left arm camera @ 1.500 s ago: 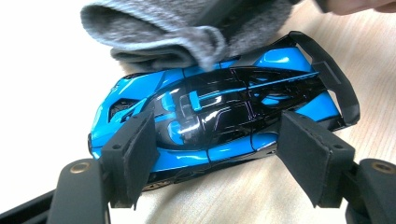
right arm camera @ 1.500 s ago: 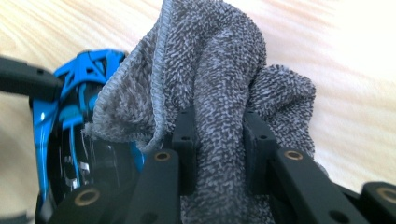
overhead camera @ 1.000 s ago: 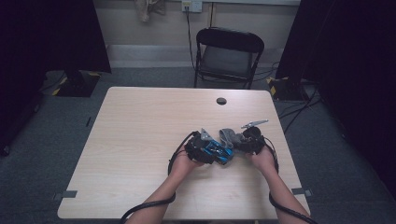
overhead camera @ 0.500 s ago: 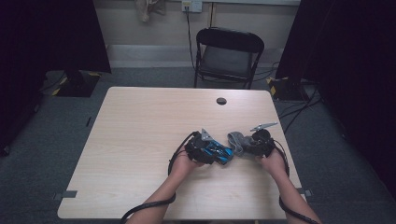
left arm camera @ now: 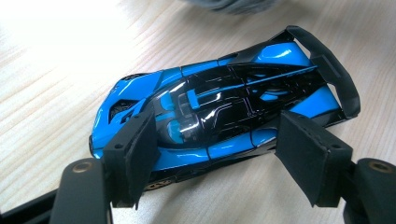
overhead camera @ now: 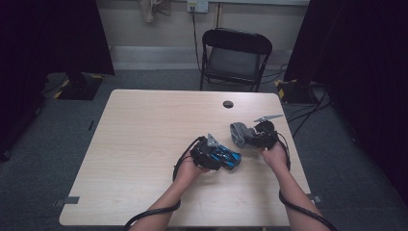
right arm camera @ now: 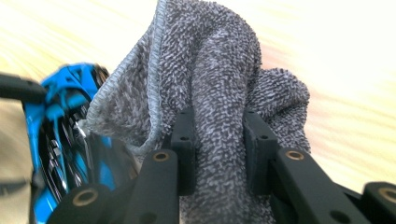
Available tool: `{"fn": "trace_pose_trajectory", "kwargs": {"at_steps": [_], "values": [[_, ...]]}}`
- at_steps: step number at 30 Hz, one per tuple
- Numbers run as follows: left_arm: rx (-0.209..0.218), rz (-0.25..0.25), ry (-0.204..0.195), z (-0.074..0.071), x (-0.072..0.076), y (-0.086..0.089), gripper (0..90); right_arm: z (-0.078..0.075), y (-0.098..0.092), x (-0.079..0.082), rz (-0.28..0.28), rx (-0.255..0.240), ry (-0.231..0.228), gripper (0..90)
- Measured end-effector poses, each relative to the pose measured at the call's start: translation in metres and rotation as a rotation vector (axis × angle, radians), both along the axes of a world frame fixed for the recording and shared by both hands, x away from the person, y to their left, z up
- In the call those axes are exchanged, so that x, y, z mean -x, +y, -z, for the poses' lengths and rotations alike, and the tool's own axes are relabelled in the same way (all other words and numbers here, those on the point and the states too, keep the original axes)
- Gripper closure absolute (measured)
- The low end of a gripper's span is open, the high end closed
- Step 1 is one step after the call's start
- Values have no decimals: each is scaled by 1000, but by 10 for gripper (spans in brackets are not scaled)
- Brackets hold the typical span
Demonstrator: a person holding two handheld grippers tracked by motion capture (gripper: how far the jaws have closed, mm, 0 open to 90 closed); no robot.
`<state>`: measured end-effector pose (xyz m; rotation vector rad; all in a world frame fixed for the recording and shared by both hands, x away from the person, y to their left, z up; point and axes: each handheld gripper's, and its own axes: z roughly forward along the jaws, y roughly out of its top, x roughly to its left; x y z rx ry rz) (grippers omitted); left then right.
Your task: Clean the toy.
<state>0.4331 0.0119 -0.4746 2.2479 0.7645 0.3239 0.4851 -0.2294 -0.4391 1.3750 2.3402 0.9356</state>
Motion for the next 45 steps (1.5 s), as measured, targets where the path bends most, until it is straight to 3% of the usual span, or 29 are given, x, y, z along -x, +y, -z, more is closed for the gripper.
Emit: {"fn": "trace_pose_trajectory", "kwargs": {"at_steps": [6,11,20,33,45], "values": [[-15,9,-8,0,2,-2,285,3,28,-10,3,10,-22,702],[-18,13,-9,0,2,-2,285,8,47,-19,1,11,-10,702],[-7,16,-4,0,2,-1,285,11,66,-32,-16,18,-4,702],[11,11,-3,1,2,0,286,26,81,-41,-11,28,29,702],[-1,10,-10,1,3,0,297,32,81,-33,-43,25,32,704]]}}
